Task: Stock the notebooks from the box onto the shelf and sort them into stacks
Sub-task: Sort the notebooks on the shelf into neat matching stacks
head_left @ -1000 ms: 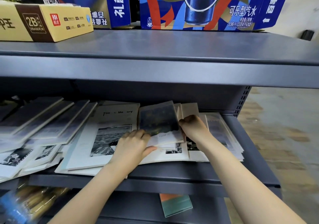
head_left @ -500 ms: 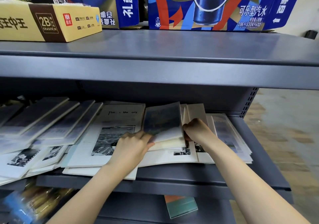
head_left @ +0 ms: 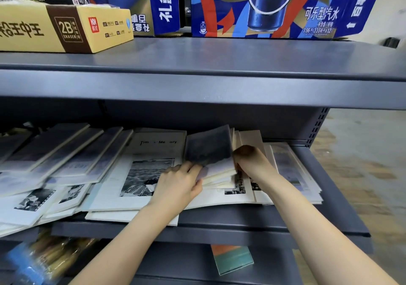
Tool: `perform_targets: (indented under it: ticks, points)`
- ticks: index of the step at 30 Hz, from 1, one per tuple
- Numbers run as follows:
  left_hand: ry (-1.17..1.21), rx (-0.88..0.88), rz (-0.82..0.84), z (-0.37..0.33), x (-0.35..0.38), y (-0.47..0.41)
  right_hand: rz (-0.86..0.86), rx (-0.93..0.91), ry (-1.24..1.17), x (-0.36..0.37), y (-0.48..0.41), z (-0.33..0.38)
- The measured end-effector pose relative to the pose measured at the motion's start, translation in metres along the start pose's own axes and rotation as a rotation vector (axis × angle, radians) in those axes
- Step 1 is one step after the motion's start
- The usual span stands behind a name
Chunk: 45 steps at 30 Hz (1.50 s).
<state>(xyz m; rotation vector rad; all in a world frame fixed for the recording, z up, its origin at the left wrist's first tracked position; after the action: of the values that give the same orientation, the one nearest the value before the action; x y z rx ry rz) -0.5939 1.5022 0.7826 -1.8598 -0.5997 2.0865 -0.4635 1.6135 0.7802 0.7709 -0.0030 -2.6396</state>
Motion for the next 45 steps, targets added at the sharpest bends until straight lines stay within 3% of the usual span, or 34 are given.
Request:
perform_targets:
  ticks: [6, 15, 17, 22, 32, 35, 38, 42, 45]
  points:
    - [0.103, -0.014, 0.064, 0.005, 0.004, 0.002, -0.151, -0.101, 0.048, -0.008, 0.001, 0.013]
    - [0.249, -0.128, 0.264, 0.011, 0.010, 0.002, -0.081, -0.055, 0.241, 0.002, -0.003, 0.018]
    - [0.244, -0.127, 0.274, 0.011, 0.012, 0.001, -0.072, -0.056, 0.176, 0.002, 0.001, 0.020]
    - [0.252, -0.107, 0.278, 0.013, 0.021, 0.001, 0.179, 0.164, -0.174, 0.030, 0.009, -0.006]
    - [0.441, -0.228, 0.184, 0.023, 0.018, -0.005, 0.060, 0.078, -0.776, -0.007, -0.001, -0.022]
    - [0.230, -0.234, 0.263, 0.023, 0.025, -0.006, 0.101, 0.104, -0.998, -0.018, 0.000, -0.027]
    - [0.050, -0.171, 0.423, 0.011, 0.042, -0.002, 0.117, 0.141, -1.067, -0.026, 0.004, -0.032]
    - [-0.071, -0.114, 0.477, -0.002, 0.044, 0.000, 0.075, 0.138, -0.986, -0.028, 0.006, -0.041]
    - [-0.072, -0.100, 0.480, -0.004, 0.043, 0.001, 0.017, 0.099, -0.764, -0.029, 0.004, -0.048]
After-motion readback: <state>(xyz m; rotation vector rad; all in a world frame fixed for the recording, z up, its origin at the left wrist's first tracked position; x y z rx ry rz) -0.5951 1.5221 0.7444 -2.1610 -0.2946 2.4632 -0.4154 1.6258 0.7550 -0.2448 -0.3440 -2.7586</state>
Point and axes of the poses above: each hand's wrist, its own y-axis away from the middle knuckle, its own x-axis out of the palm, z = x × y, the point moved 9 cm from there along -y, towards the middle knuckle
